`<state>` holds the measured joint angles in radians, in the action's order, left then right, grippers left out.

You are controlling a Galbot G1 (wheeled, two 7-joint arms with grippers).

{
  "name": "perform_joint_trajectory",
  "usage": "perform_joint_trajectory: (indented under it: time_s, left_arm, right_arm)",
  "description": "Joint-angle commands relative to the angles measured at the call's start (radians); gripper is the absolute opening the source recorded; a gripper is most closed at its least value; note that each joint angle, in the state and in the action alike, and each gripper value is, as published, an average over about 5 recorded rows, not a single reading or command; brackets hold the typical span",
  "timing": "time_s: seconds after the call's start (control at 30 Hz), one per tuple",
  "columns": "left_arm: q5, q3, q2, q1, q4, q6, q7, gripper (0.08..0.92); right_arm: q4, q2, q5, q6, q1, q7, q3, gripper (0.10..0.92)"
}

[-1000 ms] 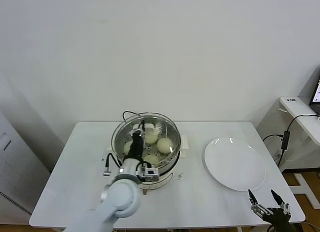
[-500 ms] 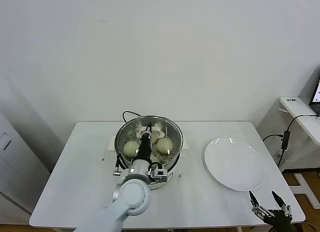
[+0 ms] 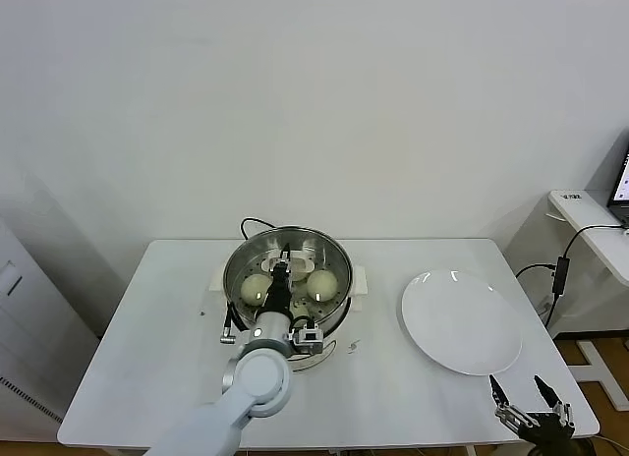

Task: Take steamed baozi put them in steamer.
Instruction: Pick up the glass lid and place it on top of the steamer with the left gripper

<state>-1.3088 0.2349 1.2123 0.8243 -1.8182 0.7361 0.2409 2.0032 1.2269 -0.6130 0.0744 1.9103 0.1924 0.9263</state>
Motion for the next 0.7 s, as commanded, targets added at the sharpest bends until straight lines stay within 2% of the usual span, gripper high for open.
perform_joint_trajectory:
  time_s: [0.03,0.13,0.5,0.6,0.7]
  left_arm:
    - [0.054,-0.012,-0.001,0.024,-0.03,0.047,-0.024,0.12]
    - [0.123,-0.019,-0.022,0.051,-0.109,0.049,-0.048,0.172]
    - [0.431,-0.138,-0.169,0.265,-0.4,0.016,-0.138,0.49]
    - [0.538,-0.213,-0.196,0.332,-0.462,-0.054,-0.18,0.577]
    - [0.656,-0.349,-0.2,0.393,-0.48,-0.194,-0.237,0.663]
  right_arm:
    - [0.005,-0.001,0.001,0.002,-0.003,0.003,-0.003,0.823]
    - [0.005,-0.006,0.002,0.001,-0.007,0.004,-0.007,0.823]
    - [0.0,-0.067,0.002,-0.019,-0.071,-0.02,-0.076,0.823]
    - [0.004,-0.102,-0.015,-0.034,-0.131,-0.056,-0.123,0.823]
    - [0.015,-0.136,-0.052,-0.045,-0.211,-0.097,-0.165,0.823]
